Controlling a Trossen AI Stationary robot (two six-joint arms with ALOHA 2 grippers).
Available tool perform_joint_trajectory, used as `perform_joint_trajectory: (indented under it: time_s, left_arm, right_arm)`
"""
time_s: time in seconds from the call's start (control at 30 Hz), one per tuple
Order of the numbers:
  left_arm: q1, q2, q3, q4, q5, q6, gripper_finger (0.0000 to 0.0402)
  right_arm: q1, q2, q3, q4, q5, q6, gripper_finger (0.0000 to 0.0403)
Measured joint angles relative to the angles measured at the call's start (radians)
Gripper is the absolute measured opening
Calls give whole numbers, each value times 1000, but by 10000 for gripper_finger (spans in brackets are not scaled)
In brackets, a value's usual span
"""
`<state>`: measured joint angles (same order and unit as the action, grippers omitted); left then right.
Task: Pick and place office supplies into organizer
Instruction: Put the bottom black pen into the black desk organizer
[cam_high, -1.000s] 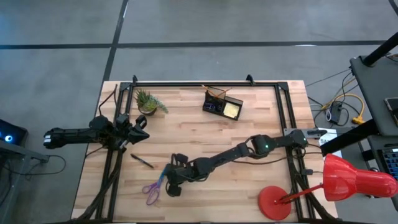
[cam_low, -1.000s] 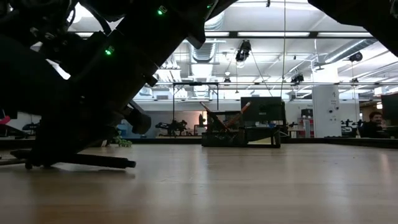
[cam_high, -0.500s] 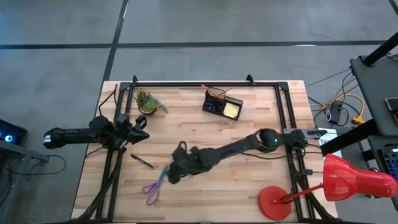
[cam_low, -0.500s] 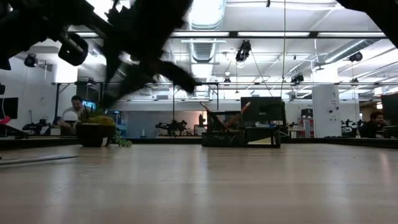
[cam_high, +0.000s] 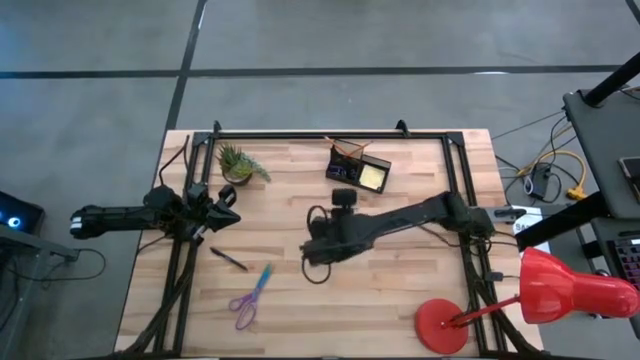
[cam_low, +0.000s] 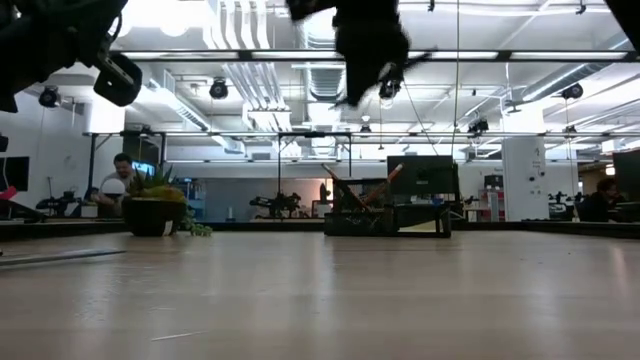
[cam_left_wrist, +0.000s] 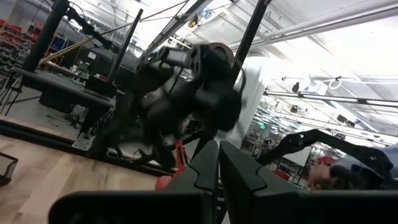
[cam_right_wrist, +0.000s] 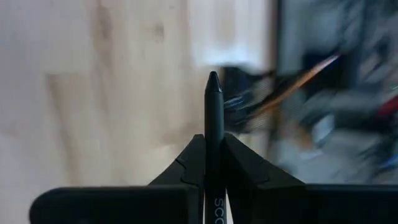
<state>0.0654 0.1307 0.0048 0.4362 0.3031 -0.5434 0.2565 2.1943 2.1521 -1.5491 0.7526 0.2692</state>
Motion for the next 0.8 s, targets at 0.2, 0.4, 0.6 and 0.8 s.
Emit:
perform_joint_trajectory:
  time_s: [0.2,0.4,0.6,0.8]
  left_arm:
    - [0,-1,0,1,0,0,0]
    - [0,-1,0,1,0,0,0]
    - [0,-1,0,1,0,0,0]
    - [0,-1,0,0,0,0,0]
  right_arm:
    - [-73,-35,19,19,95,-17,30]
    - [-221,-75,5,251,-321,317,31]
    - [-295,-79,-54,738,-729,517,29]
    - [-254,-72,-177,1014,-888,829,28]
